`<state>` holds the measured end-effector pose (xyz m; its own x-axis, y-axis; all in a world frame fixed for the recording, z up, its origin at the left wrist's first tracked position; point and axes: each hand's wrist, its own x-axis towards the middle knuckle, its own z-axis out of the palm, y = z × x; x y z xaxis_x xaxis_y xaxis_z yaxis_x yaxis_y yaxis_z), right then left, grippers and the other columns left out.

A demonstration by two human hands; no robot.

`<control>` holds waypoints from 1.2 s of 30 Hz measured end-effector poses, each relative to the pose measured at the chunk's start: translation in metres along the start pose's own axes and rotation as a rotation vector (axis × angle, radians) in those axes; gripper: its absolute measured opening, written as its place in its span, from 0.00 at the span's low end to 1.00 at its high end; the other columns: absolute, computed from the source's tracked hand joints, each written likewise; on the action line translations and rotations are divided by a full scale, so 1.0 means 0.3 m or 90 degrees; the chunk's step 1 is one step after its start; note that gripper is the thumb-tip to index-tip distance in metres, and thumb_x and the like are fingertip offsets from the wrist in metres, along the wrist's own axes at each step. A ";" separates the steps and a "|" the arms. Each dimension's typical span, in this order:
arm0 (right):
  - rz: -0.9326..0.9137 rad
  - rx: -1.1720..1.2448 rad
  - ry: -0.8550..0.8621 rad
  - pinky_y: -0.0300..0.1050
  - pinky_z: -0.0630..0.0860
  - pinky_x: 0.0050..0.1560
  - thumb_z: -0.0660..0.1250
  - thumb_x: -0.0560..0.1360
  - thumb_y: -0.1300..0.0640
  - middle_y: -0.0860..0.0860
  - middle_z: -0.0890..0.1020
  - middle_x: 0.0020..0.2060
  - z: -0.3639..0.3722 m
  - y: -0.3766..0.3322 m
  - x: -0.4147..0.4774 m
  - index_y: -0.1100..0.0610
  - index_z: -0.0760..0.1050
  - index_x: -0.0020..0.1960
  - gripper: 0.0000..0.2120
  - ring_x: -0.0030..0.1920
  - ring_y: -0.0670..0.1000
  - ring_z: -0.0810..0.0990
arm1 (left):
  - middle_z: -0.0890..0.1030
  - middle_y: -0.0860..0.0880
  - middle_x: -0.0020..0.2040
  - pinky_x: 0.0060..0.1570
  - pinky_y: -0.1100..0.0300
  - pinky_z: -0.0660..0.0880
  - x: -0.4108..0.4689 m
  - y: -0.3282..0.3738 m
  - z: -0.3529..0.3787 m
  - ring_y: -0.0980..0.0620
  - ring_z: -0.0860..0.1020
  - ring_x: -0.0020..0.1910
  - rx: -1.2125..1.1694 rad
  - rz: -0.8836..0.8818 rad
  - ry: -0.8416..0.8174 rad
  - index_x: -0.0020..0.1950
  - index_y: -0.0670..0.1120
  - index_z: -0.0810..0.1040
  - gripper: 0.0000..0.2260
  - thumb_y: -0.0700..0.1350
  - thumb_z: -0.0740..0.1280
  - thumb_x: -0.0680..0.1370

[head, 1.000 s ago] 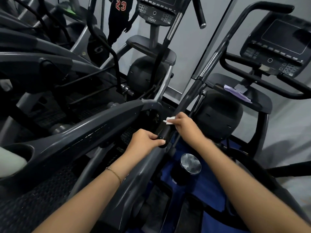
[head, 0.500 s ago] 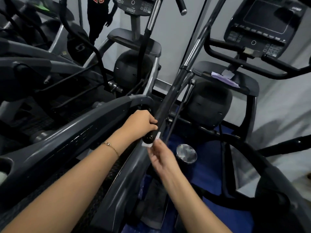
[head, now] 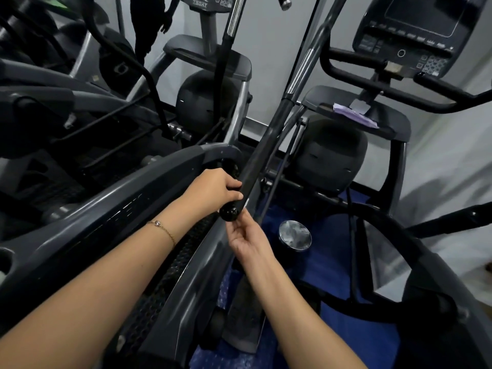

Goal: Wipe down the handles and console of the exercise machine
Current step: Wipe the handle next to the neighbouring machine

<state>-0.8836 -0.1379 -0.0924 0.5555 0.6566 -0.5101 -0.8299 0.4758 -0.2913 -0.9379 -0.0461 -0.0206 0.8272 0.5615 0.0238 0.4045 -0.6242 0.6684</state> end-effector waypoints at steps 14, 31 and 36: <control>-0.015 -0.038 -0.040 0.44 0.82 0.35 0.58 0.79 0.66 0.58 0.84 0.34 -0.011 -0.050 0.086 0.66 0.76 0.47 0.08 0.32 0.51 0.85 | 0.80 0.51 0.61 0.65 0.60 0.70 -0.005 -0.009 0.011 0.55 0.76 0.62 -0.015 -0.004 0.004 0.63 0.49 0.78 0.17 0.48 0.70 0.75; -0.736 -1.038 -0.186 0.24 0.68 0.50 0.65 0.75 0.67 0.46 0.74 0.43 0.092 -0.261 0.152 0.62 0.81 0.53 0.10 0.44 0.38 0.75 | 0.79 0.52 0.63 0.57 0.62 0.71 0.033 0.034 0.017 0.54 0.76 0.61 0.020 -0.059 0.035 0.65 0.52 0.76 0.20 0.50 0.70 0.74; -0.758 -1.167 -0.188 0.24 0.66 0.45 0.64 0.75 0.67 0.53 0.74 0.41 0.163 -0.339 0.231 0.62 0.81 0.53 0.10 0.43 0.47 0.73 | 0.81 0.50 0.59 0.52 0.59 0.72 0.113 0.093 0.058 0.49 0.76 0.60 0.082 -0.085 0.081 0.64 0.52 0.77 0.17 0.51 0.67 0.76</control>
<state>-0.7582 -0.1122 -0.0587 0.5373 0.6921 0.4820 0.7802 -0.1909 -0.5957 -0.8920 -0.0539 -0.0141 0.7106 0.7024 0.0407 0.5602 -0.5999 0.5712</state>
